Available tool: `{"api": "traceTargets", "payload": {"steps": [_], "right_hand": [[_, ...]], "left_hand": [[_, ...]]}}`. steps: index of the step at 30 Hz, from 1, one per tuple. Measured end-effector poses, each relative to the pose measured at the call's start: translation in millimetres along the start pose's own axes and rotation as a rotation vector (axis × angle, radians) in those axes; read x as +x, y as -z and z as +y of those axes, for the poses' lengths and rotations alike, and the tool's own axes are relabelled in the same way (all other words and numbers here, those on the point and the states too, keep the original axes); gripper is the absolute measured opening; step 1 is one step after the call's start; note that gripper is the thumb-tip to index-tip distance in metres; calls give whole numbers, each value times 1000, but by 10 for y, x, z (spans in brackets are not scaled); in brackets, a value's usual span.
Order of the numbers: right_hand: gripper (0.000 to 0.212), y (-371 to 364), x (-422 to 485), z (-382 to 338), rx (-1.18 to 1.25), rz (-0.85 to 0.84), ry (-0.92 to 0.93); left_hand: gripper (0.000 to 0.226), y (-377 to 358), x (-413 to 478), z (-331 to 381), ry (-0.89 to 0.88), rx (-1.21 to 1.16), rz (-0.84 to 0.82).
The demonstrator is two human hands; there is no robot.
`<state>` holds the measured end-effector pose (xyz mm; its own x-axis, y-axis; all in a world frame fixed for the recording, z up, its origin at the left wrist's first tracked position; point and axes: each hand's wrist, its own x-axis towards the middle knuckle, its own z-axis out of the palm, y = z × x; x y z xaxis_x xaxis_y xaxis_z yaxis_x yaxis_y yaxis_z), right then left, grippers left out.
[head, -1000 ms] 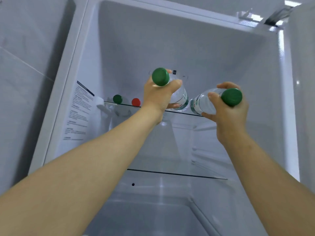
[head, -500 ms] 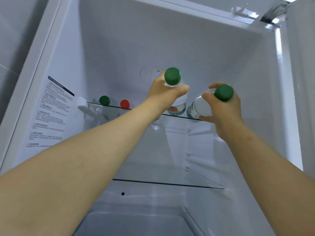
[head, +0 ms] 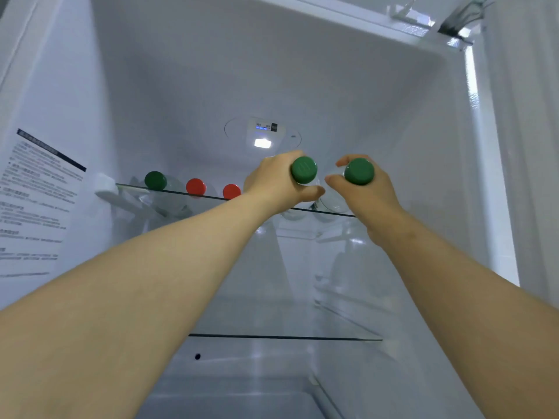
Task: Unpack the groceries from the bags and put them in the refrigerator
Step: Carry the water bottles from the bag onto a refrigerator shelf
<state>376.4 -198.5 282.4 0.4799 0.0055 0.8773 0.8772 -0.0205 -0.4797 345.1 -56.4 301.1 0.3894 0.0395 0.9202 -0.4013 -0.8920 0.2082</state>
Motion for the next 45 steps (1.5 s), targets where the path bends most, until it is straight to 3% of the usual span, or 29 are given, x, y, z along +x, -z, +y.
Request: {"api": "traceTargets", "payload": {"steps": [7,15,20,25,34,39,45], "right_hand": [[24,17,98,117,-20,-40,-54],[30,47,154,248,-11,-49,-70],[33,60,158,238,11,-98,-120],[34,54,168,239,-15,-114,-132],[34,-25,236,272,-221,-148,-119],[39,-40,288,303,-323,-134,-109],[30,-44,319,361,-452,-83,-39]], "left_hand": [[48,-146,74,-55,-49,174,47],[74,-178,68,-150,-20,-20,-69],[44,-95,59,-189,14,-153,-233],[36,-102,13,-213,-79,-18,-176],[38,-232,87,-240,-54,298,-137],[38,-259,122,-212,43,412,-186],[35,-325,156,-198,69,497,-249]]}}
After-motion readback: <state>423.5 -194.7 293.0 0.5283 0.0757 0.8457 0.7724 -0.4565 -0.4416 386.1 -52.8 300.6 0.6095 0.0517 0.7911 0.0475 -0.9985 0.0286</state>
